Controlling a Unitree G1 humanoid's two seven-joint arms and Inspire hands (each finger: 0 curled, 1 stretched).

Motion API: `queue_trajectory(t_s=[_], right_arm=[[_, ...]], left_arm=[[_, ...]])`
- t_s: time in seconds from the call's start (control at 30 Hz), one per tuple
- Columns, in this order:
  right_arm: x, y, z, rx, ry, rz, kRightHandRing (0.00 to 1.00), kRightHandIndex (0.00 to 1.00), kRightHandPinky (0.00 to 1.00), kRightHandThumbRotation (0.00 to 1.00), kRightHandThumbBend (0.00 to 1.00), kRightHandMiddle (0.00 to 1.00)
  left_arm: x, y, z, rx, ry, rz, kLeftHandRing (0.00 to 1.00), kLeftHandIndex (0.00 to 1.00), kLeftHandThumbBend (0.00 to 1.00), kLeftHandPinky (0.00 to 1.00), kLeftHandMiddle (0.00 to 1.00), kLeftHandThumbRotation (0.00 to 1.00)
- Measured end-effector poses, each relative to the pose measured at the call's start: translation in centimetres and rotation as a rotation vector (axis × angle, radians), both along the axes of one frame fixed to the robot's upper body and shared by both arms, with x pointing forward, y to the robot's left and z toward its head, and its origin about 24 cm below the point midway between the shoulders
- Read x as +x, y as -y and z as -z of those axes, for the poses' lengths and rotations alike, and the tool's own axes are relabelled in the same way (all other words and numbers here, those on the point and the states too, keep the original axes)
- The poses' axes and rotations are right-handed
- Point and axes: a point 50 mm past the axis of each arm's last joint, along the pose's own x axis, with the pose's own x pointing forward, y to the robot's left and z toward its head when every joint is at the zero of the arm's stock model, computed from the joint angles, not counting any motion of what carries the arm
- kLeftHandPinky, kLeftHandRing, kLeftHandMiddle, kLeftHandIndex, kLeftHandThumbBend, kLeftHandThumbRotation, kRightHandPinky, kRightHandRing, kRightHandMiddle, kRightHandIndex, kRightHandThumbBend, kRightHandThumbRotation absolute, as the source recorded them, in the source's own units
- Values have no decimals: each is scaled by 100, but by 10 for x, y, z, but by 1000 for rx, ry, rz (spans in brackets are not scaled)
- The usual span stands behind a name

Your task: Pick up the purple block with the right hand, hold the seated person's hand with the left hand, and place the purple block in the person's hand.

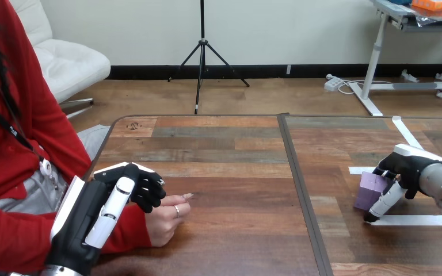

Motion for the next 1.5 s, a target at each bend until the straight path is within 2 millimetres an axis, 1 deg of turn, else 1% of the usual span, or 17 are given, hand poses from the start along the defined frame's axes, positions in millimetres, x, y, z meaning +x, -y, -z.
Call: queue_trajectory(t_s=[0.13,0.43,0.6,0.83,0.9,0.97,1.23,1.5], right_arm=[[-1,0,1,-4,13,-4,66,67,62,4,82,69],[-1,0,2,-8,33,-6,64,61,59,1,74,67],[-2,1,3,-9,41,-7,68,56,61,0,72,69],[-4,1,5,-9,58,-2,67,52,60,0,69,67],[-4,2,6,-6,62,-1,63,51,56,0,68,64],[-5,2,7,-1,67,1,60,51,53,0,68,62],[-5,2,7,4,82,1,54,50,47,0,67,57],[-6,1,8,7,92,-4,53,49,47,0,67,56]], left_arm=[[0,0,0,0,0,0,48,49,41,42,50,100],[0,0,0,1,0,0,48,49,41,42,50,100],[0,0,0,2,0,0,48,49,42,43,50,100],[0,-1,0,6,0,1,48,49,42,43,50,100],[0,-1,-1,9,0,2,48,49,41,43,50,100],[0,-2,-1,12,0,2,48,49,41,43,50,100],[0,-4,-1,23,0,4,47,49,39,42,50,100],[0,-4,-2,23,0,3,48,49,40,42,50,100]])
